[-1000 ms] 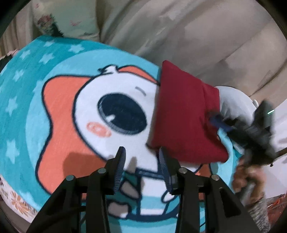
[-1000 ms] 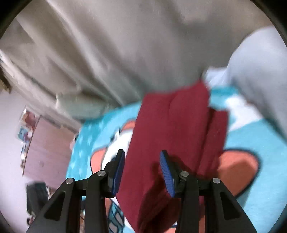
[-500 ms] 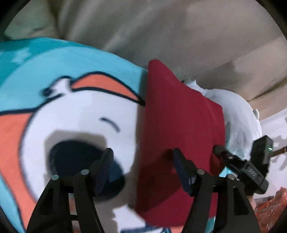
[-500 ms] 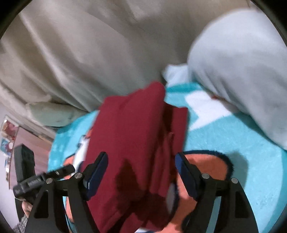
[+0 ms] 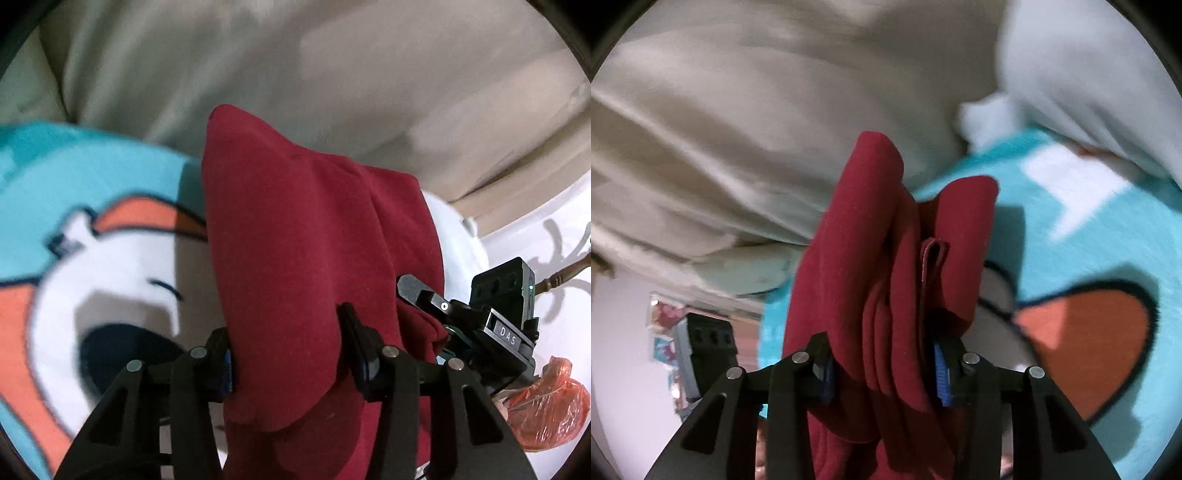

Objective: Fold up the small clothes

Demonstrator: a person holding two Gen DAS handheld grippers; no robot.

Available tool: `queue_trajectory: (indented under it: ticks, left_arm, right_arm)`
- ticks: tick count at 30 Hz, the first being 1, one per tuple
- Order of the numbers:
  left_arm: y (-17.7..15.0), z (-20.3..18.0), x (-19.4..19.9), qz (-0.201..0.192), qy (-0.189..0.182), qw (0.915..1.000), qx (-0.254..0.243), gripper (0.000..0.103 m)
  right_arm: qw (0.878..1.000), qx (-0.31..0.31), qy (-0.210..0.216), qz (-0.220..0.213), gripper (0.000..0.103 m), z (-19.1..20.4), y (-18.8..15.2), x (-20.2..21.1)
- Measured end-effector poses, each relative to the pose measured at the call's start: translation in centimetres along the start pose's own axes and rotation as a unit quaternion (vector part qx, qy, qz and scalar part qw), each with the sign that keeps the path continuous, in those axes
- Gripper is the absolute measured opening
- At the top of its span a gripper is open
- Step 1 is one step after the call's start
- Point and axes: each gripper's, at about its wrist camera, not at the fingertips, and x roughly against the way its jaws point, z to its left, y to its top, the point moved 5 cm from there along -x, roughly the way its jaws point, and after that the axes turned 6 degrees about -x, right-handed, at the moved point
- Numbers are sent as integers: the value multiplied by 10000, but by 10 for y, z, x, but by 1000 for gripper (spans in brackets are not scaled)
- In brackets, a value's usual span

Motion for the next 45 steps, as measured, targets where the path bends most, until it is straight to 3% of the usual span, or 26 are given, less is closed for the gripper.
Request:
queue_trajectory:
  ticks: [2, 4, 6, 8, 9, 13, 15, 17, 20, 22, 24, 25, 26, 28, 29, 34, 37, 41, 45]
  left_arm:
    - [4, 4, 19, -126, 182, 9997, -80, 52]
    - [4, 9, 19, -97, 617, 9979, -154, 59]
    - [-5, 25, 9, 86, 1229, 9922, -190, 59]
    - [-16, 33, 4, 159, 1443, 9891, -236, 59]
    - [-19, 34, 5, 138, 1466, 9888, -249, 59]
    - [-39, 30, 34, -225, 1414, 9896, -159, 59]
    - [-51, 28, 41, -352, 1305, 9907, -143, 59]
    - [-62, 26, 34, -188, 1238, 9920, -167, 59]
    - [-76, 42, -1, 320, 1378, 9898, -147, 59]
    - [-80, 49, -8, 360, 1297, 9908, -108, 63]
    - [-81, 51, -5, 365, 1143, 9928, -46, 65]
    - [-80, 51, -4, 366, 1056, 9937, -42, 65]
    - [-79, 50, -1, 362, 1018, 9941, -89, 65]
    - [-78, 48, 6, 323, 1050, 9936, -249, 65]
    - [-77, 48, 12, 280, 1068, 9934, -306, 65]
    - [-75, 54, 38, 50, 1158, 9925, -381, 65]
    - [-77, 58, 54, -49, 1344, 9902, -370, 65]
    - [-88, 54, 78, -323, 1840, 9807, -574, 65]
    - [-98, 41, 101, -647, 2298, 9679, -789, 65]
  right_arm:
    - [9996, 148, 231, -21, 44, 20, -2, -2]
    - [9997, 165, 182, 8, 49, 21, -6, -15]
    - [9997, 71, -218, 82, 57, 8, -9, -37]
    - [9933, 72, -1148, 102, 57, -14, -11, -51]
    - [9906, 50, -1360, 100, 57, -20, -14, -51]
    - [9911, 251, -1278, -285, 57, 3, -18, -19]
    - [9926, 504, -994, -489, 57, 31, -23, -2]
    - [9952, 588, -650, -441, 56, 50, -32, -3]
    - [9982, 482, -351, 67, 55, 54, -50, -28]
    - [9972, 294, -656, 229, 51, 42, -47, -55]
    - [9918, 194, -1265, 52, 40, 19, -41, -65]
    - [9859, 244, -1647, -181, 24, 9, -33, -63]
    - [9846, 204, -1719, -240, 19, 6, -30, -62]
    - [9827, 23, -1817, -364, 22, 11, -27, -55]
    - [9797, 119, -1944, -465, 30, 17, -27, -51]
    - [9729, 770, -1999, -867, 31, 70, -49, -36]
    - [9772, 702, -1891, -655, 31, 71, -70, -49]
    - [9737, 402, -2243, -71, 31, 26, -79, -84]
    - [9795, 409, -1965, -150, 37, 30, -80, -81]
